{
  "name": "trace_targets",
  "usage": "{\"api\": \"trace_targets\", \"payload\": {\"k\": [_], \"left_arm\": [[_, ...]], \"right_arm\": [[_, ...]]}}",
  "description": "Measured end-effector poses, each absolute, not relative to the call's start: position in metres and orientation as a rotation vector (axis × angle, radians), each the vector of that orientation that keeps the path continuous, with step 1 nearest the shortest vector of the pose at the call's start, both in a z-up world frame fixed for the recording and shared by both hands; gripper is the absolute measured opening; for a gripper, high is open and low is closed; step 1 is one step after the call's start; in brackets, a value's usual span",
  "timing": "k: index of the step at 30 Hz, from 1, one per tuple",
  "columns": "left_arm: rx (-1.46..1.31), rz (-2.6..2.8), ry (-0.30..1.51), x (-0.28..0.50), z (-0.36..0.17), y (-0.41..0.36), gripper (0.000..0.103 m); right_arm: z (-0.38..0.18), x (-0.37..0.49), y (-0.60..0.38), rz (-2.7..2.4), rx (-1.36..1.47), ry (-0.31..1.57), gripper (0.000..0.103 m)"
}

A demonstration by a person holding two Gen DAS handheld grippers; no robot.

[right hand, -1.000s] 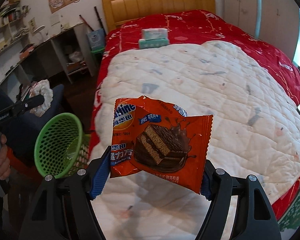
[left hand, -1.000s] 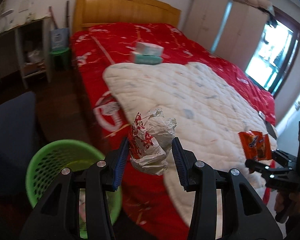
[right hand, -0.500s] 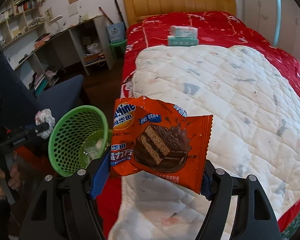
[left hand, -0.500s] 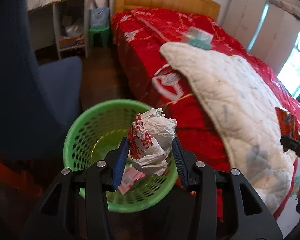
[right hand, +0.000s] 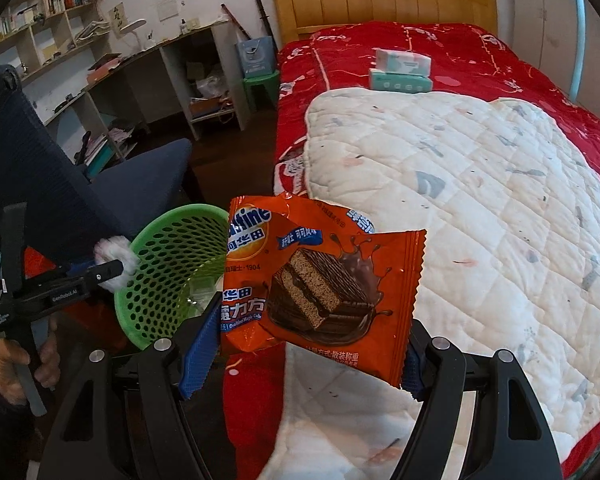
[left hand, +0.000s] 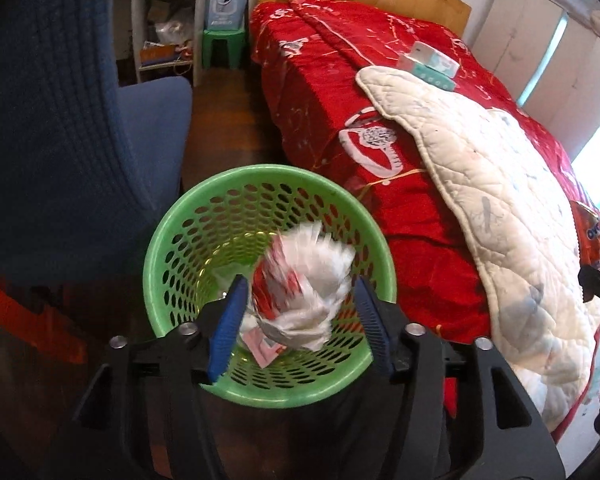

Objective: Collect trash
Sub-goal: 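Carry the plastic bag into the wastebasket with the left gripper and release, then carry the orange packet over the wastebasket with the right gripper and release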

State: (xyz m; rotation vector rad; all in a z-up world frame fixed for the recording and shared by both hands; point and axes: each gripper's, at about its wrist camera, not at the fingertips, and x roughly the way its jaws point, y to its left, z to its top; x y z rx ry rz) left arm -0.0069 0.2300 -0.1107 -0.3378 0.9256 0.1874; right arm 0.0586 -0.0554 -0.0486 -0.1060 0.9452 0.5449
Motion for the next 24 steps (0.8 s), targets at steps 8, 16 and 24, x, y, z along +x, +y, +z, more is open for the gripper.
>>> {"api": "trace_targets", "payload": {"k": [8,16,24], "left_arm": [[-0.361,0.221,0.911,-0.019,-0.107,0.242,0.066],[-0.355,0.267,0.885,-0.032,-0.098,0.249,0.074],[-0.377,0.306,0.861,-0.047,-0.090,0.262,0.079]], "right_arm": [[-0.049,0.058,-0.035,0.581,-0.114,0.945,0.071],[-0.053,0.056,-0.013,0.623,-0.121,0.957,0.072],[-0.064,0.053,0.020,0.678,-0.137,0.982,0.072]]}}
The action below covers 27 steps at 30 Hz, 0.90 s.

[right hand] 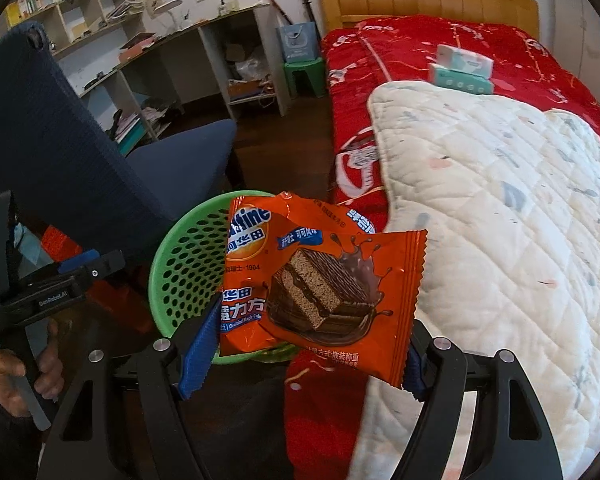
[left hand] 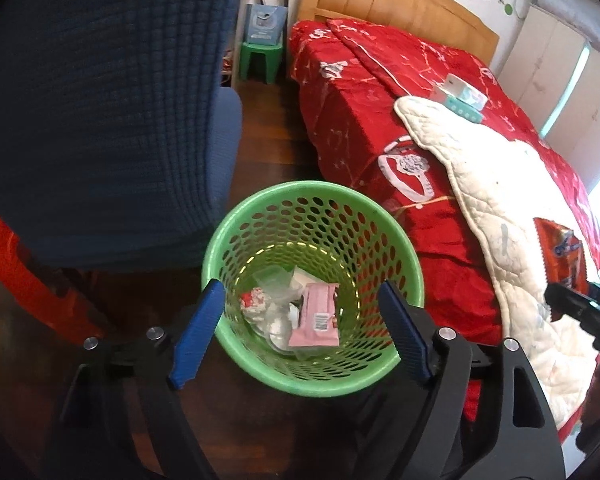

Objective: Collect trash
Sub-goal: 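Carry the orange packet over the wastebasket with the right gripper and release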

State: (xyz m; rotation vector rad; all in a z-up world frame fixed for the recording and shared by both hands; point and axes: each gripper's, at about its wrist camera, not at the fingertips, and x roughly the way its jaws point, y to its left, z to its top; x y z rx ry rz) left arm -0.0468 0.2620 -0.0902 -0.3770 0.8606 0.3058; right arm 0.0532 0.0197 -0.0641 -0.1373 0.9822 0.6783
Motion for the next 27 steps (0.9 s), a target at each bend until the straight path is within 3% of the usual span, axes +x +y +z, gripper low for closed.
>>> {"api": "trace_targets", "payload": {"k": [14,27], "left_arm": [[-0.436,0.373,0.839,-0.072,-0.088,0.289,0.080],[-0.466,0.398,0.830,-0.079,-0.090,0.299,0.082]], "right_arm": [[-0.089,0.063,0.083,0.755,-0.115,1.062,0.074],[-0.106,0.067,0.113,0.804,-0.050,1.096,0.090]]}}
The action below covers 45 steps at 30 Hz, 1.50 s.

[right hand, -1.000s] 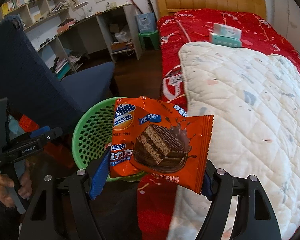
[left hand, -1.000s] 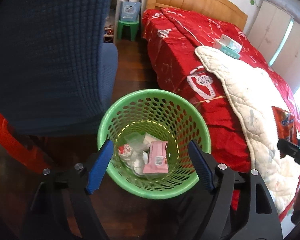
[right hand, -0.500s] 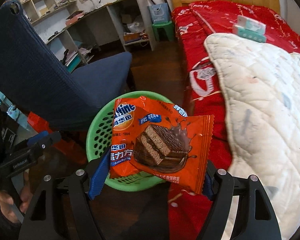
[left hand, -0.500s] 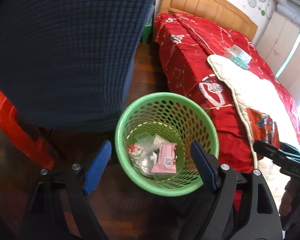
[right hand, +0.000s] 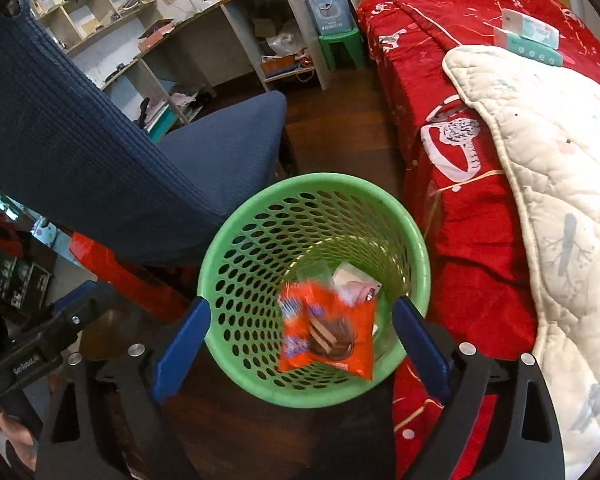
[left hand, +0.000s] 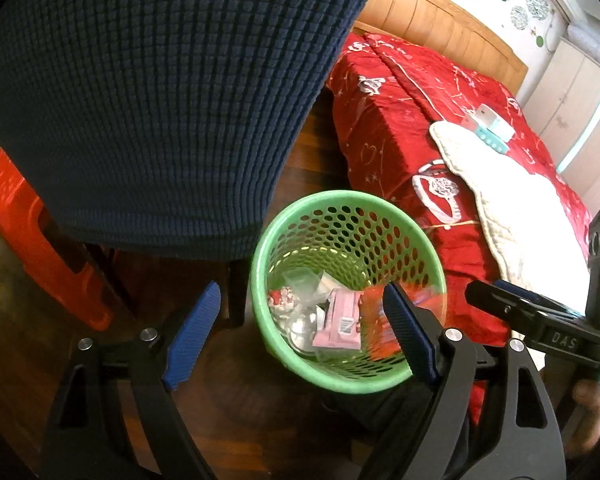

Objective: Collect trash

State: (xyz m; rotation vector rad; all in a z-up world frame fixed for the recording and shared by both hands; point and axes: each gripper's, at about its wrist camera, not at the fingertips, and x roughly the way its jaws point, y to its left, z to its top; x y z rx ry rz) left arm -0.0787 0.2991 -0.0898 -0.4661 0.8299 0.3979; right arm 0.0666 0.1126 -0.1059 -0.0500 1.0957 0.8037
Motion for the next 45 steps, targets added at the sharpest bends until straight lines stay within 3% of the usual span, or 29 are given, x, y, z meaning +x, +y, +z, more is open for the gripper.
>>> {"api": "trace_targets", "payload": {"k": [17,45], "left_arm": [[-0.371,0.335,0.820,-0.054,-0.071,0.252,0.086],[-0.162,0.011,0.730,0.009,-0.011,0.085,0.097]], "right_arm": [[-0.085,0.060,0.041,0.635,-0.101,1.045,0.093],[-0.034,0.029,-0.150,0.196,0.008,0.920,0.096]]}}
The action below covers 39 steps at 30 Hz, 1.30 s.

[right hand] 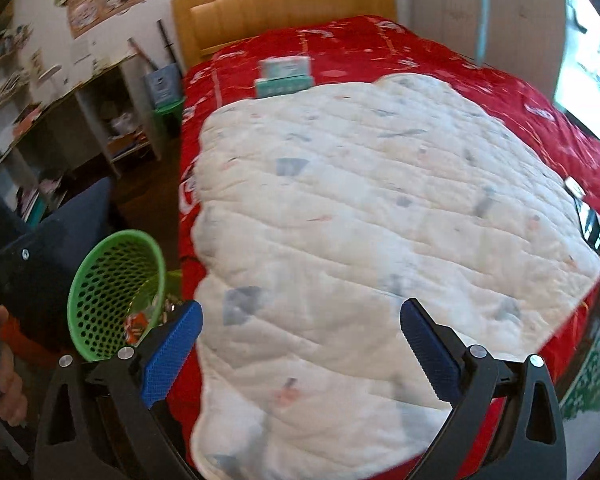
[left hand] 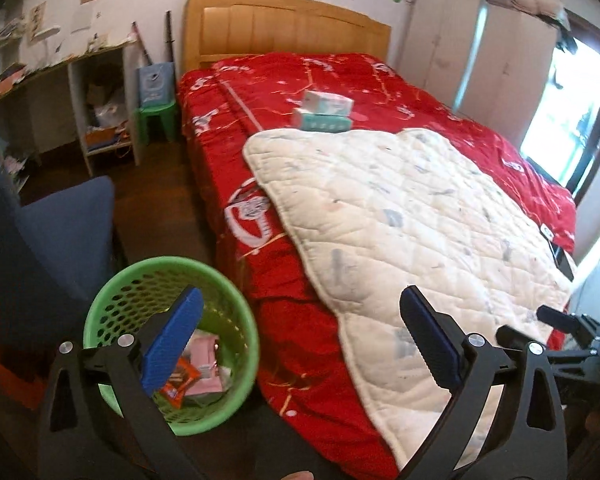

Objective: Collect trash

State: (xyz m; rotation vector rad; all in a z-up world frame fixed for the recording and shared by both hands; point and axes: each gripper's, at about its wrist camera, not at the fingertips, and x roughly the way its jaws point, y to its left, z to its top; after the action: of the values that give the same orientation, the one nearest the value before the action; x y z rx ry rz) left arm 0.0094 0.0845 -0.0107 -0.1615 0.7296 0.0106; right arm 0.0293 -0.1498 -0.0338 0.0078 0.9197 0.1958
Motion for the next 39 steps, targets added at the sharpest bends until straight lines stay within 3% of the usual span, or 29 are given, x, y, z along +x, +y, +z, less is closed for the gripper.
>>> {"api": "trace_targets", "payload": {"k": [14,39], "left_arm": [[-0.081,-0.067,0.730,0.014,-0.005,0.038,0.097],[-0.005,-0.075,0.690,0.011,0.002,0.012,0.098]], "right_arm": [[-0.012,0.013,-0.215,0.066,0.080,0.854,0.096],[-0.001,0.002,-0.229,0.016,0.069,0.817,0.096]]}}
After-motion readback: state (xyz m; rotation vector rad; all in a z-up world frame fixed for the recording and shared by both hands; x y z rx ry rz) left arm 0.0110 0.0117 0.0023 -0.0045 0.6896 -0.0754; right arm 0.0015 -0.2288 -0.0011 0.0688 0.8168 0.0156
